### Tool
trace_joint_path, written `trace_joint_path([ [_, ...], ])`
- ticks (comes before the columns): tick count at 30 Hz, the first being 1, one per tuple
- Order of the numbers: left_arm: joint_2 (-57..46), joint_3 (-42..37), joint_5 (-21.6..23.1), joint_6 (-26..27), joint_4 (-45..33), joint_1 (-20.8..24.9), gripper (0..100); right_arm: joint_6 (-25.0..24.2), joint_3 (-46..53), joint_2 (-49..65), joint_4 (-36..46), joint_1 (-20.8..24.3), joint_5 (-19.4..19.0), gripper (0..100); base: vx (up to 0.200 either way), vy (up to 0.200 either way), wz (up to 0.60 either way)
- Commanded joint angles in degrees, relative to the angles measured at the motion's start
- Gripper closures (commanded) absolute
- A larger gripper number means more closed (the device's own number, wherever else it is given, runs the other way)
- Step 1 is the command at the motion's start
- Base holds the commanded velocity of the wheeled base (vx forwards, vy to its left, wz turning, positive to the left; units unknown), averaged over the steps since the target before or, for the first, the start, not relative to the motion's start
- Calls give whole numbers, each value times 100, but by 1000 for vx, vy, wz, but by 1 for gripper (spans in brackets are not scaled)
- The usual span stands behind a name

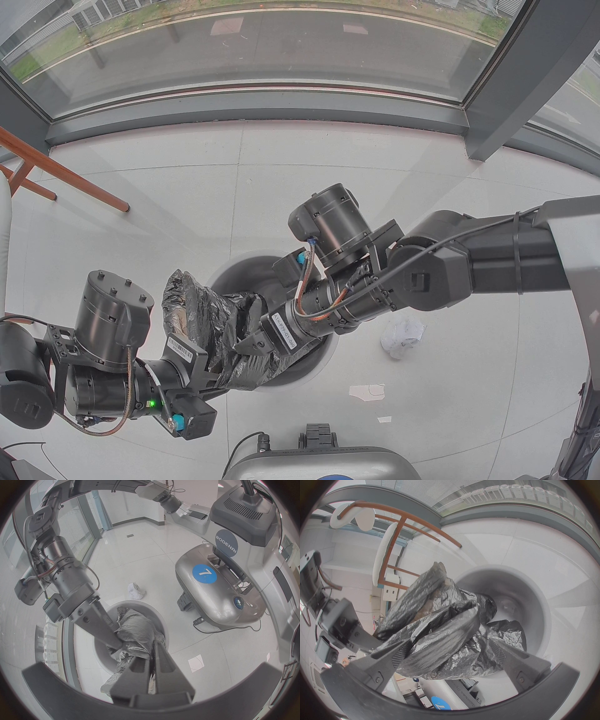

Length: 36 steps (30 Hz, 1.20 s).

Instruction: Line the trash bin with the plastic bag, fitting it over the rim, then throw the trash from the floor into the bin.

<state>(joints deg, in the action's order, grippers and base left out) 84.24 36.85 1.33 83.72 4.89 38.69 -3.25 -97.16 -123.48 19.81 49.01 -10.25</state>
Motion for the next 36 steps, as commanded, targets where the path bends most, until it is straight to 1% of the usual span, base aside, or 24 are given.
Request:
trace_joint_path([
  [1,-4,33,-1,-23,12,-11,100,79,189,122,5,-49,-3,0,0,0,0],
  [13,5,77,-10,-67,3,-46,100,115,259,298,23,-207,-3,0,0,0,0],
  [16,-13,77,-27,-93,-5,-55,100,158,250,421,322,-225,-3,0,0,0,0],
  [19,-109,68,-71,-225,-5,-64,100,158,312,553,550,-225,-3,0,0,0,0],
  [22,-127,77,-89,-357,12,-72,100,167,452,694,559,-242,-3,0,0,0,0],
  [27,-127,94,-89,-374,21,-81,100,167,619,773,568,-313,-3,0,0,0,0],
  [36,-329,85,-309,-708,30,-72,100,167,936,931,568,-506,23,0,0,0,0],
])
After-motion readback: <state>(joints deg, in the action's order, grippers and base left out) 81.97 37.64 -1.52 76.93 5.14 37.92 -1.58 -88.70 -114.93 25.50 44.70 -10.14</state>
